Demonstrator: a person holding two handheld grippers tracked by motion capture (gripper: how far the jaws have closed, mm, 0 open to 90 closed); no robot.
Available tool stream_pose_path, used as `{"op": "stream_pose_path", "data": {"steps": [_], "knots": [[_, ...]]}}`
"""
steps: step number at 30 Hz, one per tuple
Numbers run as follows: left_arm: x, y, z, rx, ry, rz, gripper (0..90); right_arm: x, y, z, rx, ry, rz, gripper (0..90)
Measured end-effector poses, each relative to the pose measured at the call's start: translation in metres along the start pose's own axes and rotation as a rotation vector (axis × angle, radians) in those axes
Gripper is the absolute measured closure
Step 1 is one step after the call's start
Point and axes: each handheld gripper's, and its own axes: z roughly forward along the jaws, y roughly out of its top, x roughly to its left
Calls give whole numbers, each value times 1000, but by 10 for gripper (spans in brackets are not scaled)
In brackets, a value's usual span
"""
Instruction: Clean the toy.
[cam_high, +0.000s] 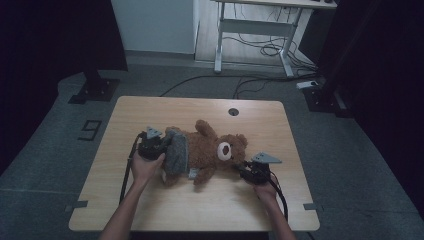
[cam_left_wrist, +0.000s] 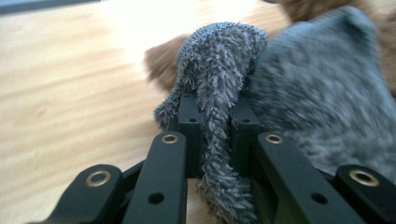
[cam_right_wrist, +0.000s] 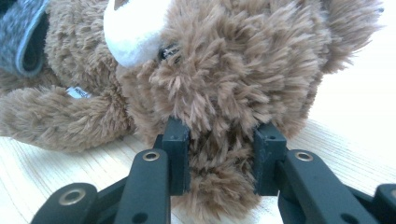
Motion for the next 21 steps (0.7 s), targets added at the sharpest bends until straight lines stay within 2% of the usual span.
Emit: {"op": "stream_pose_path", "data": {"steps": [3,5,7,8,10,11,12,14,17,21], "knots": [[1,3,-8,-29,-11,-6,784,0,0,0,0,0,1,652],[-7,12,-17,-75,-40,5,784,0,0,0,2,0,2,651],[-20,24,-25,-129,-88,22,784,0,0,0,4,0,3,651],[-31,31,-28,-149,-122,38,784,0,0,0,3,0,3,650],[-45,41,-30,-163,-158,62,784,0,0,0,6,-1,5,649],[-60,51,-28,-165,-188,87,784,0,0,0,6,-1,6,648],[-65,54,-27,-166,-198,93,784,0,0,0,7,-1,8,648],[-88,67,-18,-156,-225,130,784,0,0,0,6,-1,7,647],[-119,82,-3,-141,-266,161,784,0,0,0,7,-1,7,647],[-159,95,17,-112,-293,229,783,0,0,-1,8,2,8,644]]}}
